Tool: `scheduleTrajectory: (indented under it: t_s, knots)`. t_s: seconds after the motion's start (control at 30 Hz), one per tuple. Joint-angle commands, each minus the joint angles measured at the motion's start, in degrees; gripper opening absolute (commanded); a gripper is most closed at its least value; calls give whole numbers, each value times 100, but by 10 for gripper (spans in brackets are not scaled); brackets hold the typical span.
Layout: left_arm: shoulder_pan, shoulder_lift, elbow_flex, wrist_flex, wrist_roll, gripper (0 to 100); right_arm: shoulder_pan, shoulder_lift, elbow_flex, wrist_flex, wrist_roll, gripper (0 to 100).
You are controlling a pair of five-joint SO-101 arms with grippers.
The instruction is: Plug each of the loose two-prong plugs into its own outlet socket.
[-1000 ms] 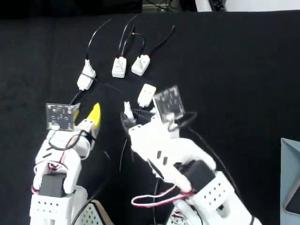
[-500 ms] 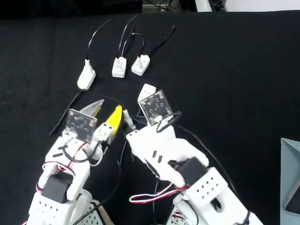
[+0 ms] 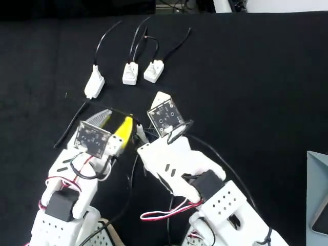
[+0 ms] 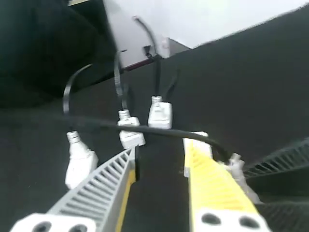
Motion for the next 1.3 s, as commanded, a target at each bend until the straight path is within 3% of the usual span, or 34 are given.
scheduleTrajectory:
  t_s: [0.0, 0.33, 0.57, 0.7, 0.93, 1.27]
  knots:
    - [13, -62, -303, -88, -70, 173, -62, 13, -75, -132, 79, 14]
    - [1138, -62, -488, 132, -853, 170, -62, 22, -84, 97, 79, 14]
    - [1068, -70, -813, 668, -1011, 170, -44, 22, -84, 97, 79, 14]
    - [576, -70, -1033, 738, -993, 170, 9, 22, -84, 97, 79, 14]
    - [-778, -18, -1182, 756, -62, 169, 1213, 48, -400, 114, 88, 14]
    - [-901, 246, -1332, 1723, -70, 174, 2963, 66, -347, 114, 316, 14]
